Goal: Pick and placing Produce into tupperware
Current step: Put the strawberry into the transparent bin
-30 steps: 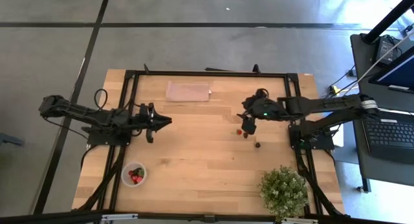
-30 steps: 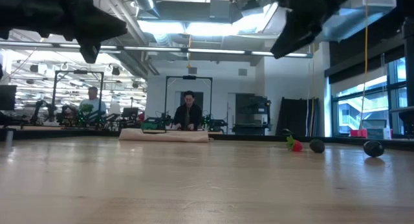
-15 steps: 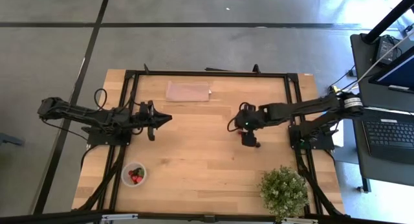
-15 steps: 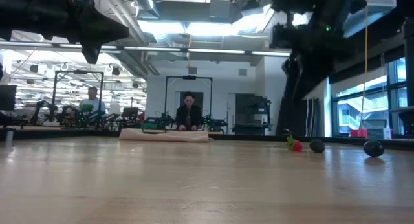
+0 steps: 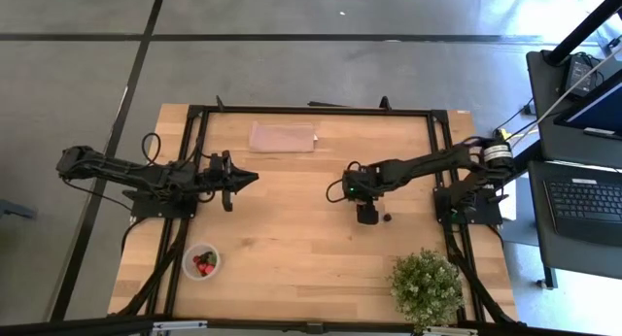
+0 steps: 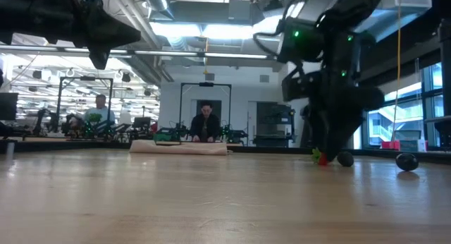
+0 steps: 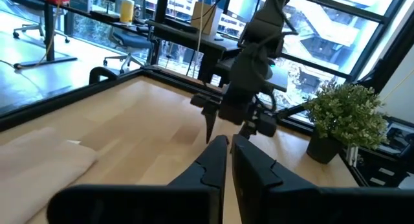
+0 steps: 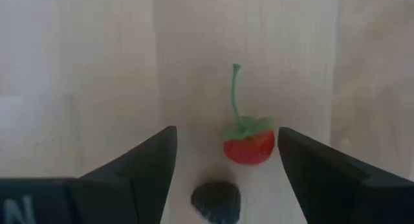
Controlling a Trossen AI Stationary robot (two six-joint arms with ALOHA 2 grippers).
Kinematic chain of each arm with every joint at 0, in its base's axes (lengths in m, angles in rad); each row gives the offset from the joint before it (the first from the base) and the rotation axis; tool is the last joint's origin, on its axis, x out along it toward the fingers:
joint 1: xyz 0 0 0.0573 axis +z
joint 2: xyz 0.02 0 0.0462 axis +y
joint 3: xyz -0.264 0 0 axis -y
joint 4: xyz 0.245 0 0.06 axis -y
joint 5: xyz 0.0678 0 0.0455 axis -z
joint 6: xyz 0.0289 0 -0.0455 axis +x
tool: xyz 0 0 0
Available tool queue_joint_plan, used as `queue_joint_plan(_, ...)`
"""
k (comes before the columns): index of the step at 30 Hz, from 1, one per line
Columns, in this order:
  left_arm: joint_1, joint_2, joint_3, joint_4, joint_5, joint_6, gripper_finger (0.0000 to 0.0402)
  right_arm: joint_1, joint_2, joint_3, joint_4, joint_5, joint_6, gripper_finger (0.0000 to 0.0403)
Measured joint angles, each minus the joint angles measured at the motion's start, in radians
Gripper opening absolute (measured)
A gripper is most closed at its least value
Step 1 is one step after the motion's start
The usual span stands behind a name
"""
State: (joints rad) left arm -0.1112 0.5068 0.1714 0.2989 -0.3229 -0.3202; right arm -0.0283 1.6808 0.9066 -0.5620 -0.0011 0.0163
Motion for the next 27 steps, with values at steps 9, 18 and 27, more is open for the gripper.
queue_joint_plan(9, 0.0, 0.0, 0.0, 0.0, 0.0, -0.007, 0.0043, -0.037, 0.042, 0.003, 0.017, -0.012, -0.024, 0.0269)
queue_joint_plan(18, 0.0, 0.0, 0.0, 0.0, 0.0, -0.008, 0.0064, -0.052, 0.044, 0.004, -0.006, -0.008, -0.026, 0.0215)
queue_joint_plan(27, 0.0, 0.0, 0.0, 0.0, -0.001, -0.008, 0.0082, -0.053, 0.044, 0.003, -0.057, 0.007, -0.05, 0.0162)
